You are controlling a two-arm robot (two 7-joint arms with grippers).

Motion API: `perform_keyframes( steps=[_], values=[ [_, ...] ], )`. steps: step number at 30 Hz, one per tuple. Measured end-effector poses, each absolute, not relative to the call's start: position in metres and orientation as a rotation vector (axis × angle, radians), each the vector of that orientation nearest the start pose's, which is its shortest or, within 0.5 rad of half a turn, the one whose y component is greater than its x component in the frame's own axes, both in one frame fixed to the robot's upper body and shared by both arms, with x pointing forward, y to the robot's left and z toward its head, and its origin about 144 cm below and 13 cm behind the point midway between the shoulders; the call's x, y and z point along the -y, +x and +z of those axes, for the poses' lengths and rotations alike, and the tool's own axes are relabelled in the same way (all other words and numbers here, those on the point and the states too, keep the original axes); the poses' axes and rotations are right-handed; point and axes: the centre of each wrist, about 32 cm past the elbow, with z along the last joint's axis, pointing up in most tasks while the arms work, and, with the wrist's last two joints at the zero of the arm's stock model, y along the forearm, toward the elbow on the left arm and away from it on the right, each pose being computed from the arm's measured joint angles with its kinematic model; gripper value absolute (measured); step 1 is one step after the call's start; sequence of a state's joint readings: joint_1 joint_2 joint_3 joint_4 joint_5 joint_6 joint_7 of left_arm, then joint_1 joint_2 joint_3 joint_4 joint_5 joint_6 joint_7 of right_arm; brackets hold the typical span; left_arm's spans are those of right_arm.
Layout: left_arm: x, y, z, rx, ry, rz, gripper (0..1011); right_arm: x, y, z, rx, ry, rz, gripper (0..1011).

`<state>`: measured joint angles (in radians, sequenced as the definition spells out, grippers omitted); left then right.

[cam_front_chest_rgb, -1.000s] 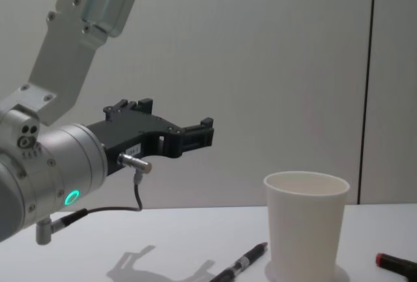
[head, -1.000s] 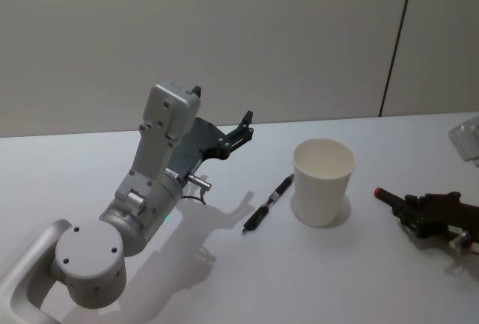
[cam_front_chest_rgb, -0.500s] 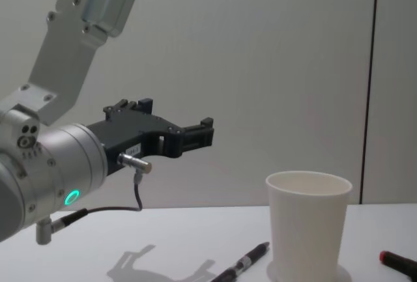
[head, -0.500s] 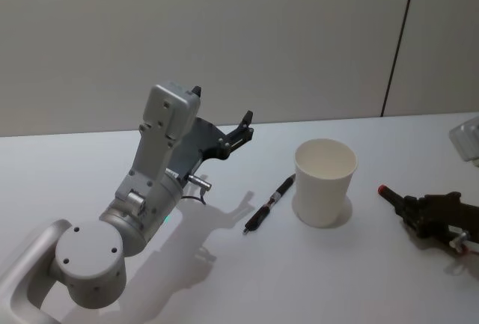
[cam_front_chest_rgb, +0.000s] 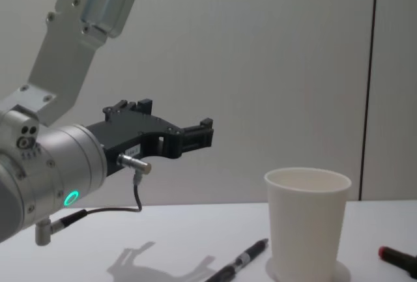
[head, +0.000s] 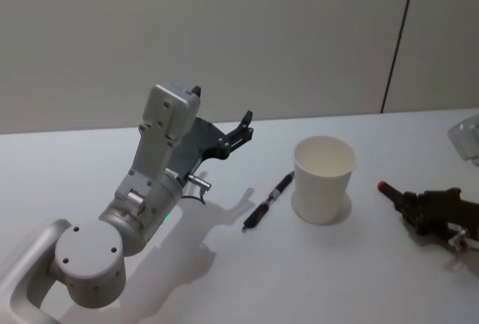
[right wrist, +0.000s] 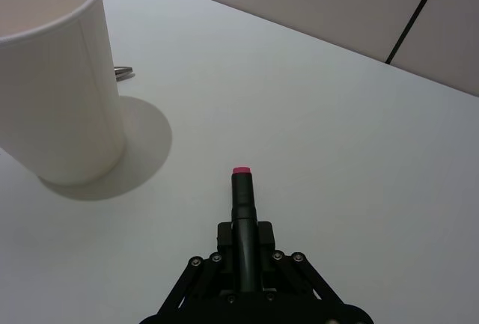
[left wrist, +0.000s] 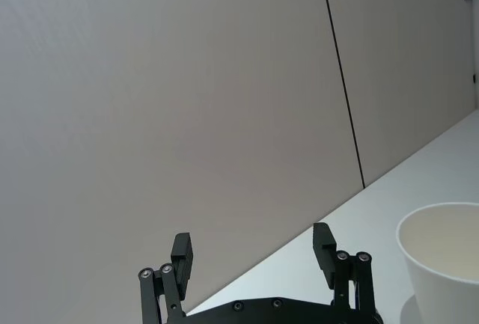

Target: Place the pen into the pen holder.

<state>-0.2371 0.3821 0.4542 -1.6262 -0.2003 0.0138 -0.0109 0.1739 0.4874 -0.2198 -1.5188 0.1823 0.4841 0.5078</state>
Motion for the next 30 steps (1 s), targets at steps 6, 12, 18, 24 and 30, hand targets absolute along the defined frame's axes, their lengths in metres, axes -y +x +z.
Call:
perform_keyframes(
  steps=[6,12,18,24,30],
  values=[
    [-0.198,0.492,1.204,0.268,0.061,1.124,1001,0.309,0.496,1.194,-0.132,-0.527,-0.963,182],
    [-0.198,0.492,1.204,0.268,0.061,1.124,1001,0.306,0.494,1.207,-0.060,-0.494,-0.977,182],
    [-0.198,0.492,1.204,0.268,0.061,1.124,1001,0.302,0.490,1.227,0.044,-0.437,-0.994,182],
    [-0.198,0.492,1.204,0.268,0.061,1.124,1001,0.299,0.487,1.243,0.124,-0.392,-1.007,182],
    [-0.198,0.492,1.204,0.268,0.061,1.124,1001,0.296,0.483,1.260,0.216,-0.343,-1.024,182]
  ],
)
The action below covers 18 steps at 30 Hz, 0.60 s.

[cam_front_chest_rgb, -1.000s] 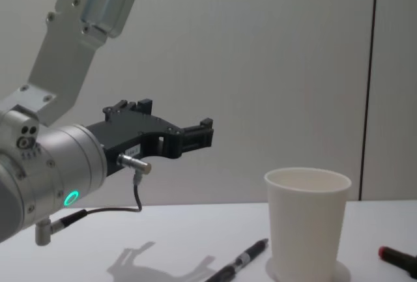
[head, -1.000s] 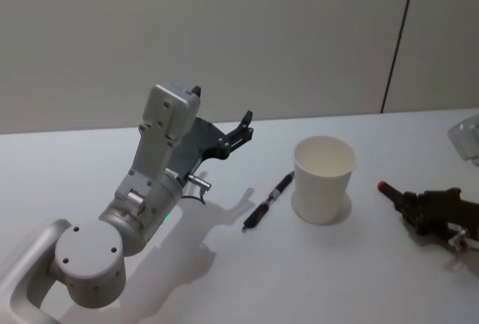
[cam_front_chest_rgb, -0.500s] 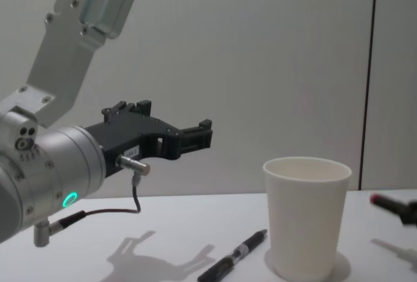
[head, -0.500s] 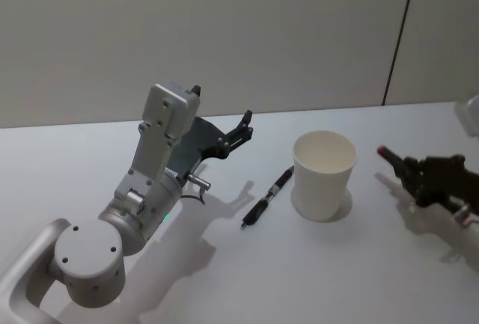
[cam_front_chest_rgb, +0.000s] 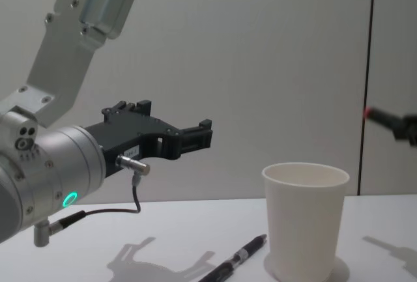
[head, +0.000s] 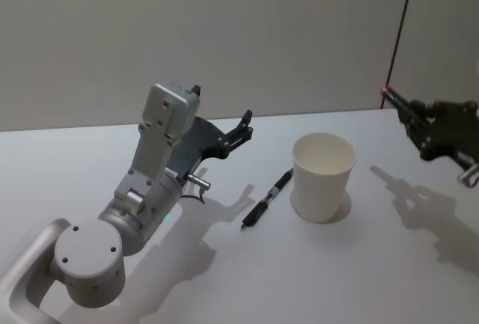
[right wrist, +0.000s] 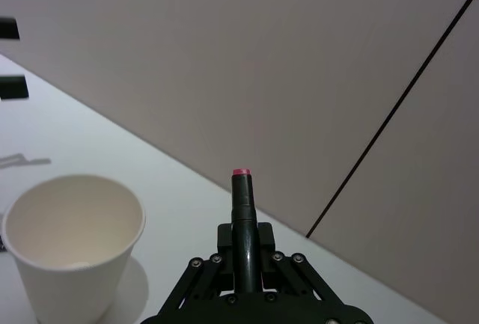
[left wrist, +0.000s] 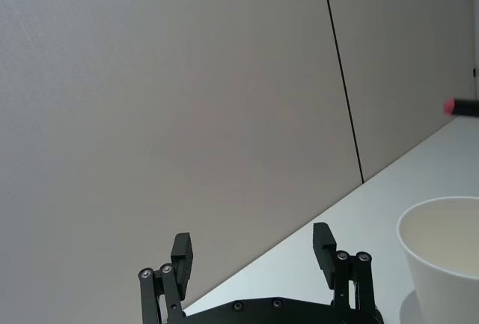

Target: Place the pen into the pen holder.

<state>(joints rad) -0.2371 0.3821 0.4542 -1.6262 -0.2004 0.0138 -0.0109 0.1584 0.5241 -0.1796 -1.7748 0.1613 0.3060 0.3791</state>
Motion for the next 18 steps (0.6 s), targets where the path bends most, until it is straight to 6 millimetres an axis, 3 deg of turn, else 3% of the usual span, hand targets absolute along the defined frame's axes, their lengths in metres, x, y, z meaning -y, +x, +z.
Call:
perform_keyframes(
  steps=[12,18],
  values=[
    [-0.198,0.492,1.204,0.268,0.061,1.124,1001,0.289,0.477,1.293,0.398,-0.243,-1.050,182],
    [-0.198,0.492,1.204,0.268,0.061,1.124,1001,0.284,0.479,1.297,0.445,-0.206,-1.052,182]
  ],
)
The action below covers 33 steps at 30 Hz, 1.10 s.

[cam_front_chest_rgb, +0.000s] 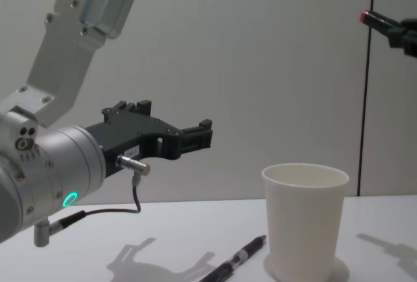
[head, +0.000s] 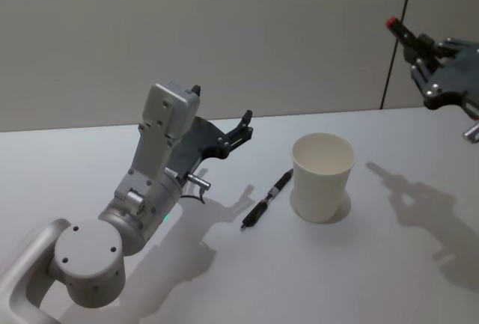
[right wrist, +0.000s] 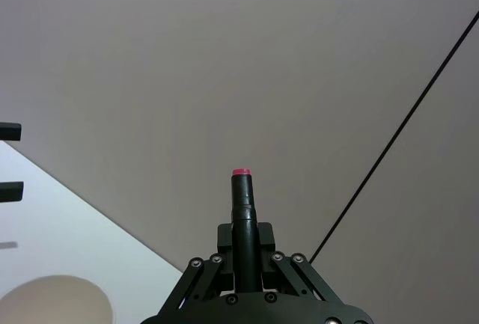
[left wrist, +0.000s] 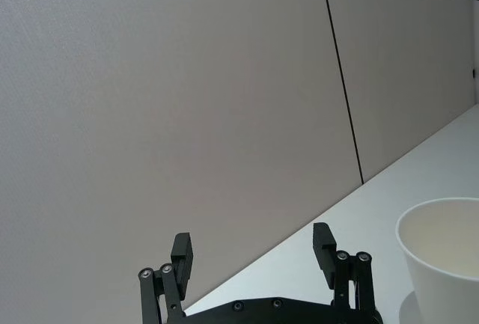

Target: Place the pen into the pen holder.

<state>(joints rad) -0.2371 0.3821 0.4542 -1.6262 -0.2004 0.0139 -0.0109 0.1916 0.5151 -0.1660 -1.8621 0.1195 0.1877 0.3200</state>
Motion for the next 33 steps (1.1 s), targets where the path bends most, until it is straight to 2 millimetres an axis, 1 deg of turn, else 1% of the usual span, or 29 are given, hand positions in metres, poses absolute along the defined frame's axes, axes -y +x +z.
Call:
perform_keyframes(
  steps=[10,16,25,33],
  values=[
    [-0.198,0.492,1.204,0.268,0.061,1.124,1001,0.268,0.494,1.283,0.440,-0.176,-0.998,182],
    [-0.198,0.492,1.204,0.268,0.061,1.124,1001,0.249,0.509,1.266,0.434,-0.153,-0.924,182],
    [-0.198,0.492,1.204,0.268,0.061,1.124,1001,0.222,0.527,1.246,0.424,-0.107,-0.840,182],
    [-0.198,0.492,1.204,0.268,0.061,1.124,1001,0.210,0.534,1.235,0.412,-0.087,-0.807,182]
  ],
)
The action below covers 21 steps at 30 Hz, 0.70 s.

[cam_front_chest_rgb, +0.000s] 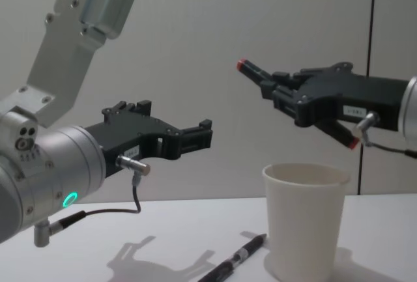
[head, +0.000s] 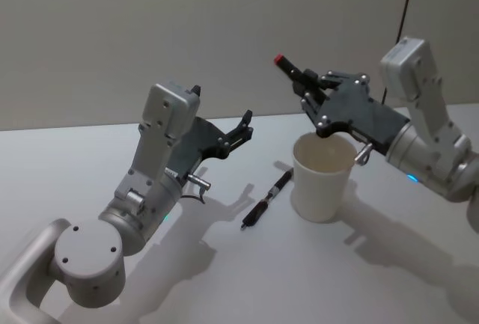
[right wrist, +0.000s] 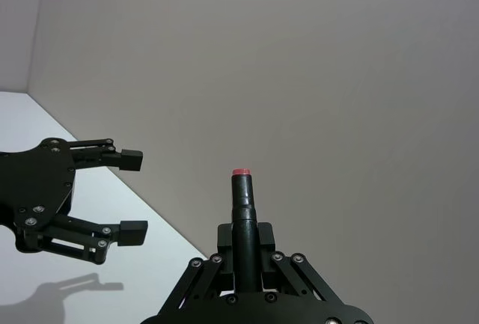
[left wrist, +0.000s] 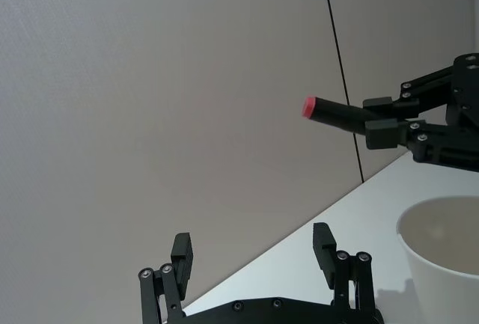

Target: Place the pen into the pen holder.

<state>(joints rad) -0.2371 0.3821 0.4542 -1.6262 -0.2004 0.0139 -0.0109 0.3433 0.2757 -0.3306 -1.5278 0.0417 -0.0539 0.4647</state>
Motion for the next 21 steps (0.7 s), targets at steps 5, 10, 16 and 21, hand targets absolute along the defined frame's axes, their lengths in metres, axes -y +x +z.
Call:
perform_keyframes(
  steps=[5,10,16,21],
  values=[
    [-0.198,0.492,1.204,0.268,0.061,1.124,1001,0.208,0.535,1.231,0.406,-0.077,-0.801,182],
    [-0.198,0.492,1.204,0.268,0.061,1.124,1001,0.208,0.535,1.227,0.398,-0.063,-0.799,182],
    [-0.198,0.492,1.204,0.268,0.061,1.124,1001,0.208,0.536,1.223,0.391,-0.046,-0.797,182],
    [-0.198,0.492,1.204,0.268,0.061,1.124,1001,0.208,0.536,1.220,0.386,-0.037,-0.793,182]
  ],
)
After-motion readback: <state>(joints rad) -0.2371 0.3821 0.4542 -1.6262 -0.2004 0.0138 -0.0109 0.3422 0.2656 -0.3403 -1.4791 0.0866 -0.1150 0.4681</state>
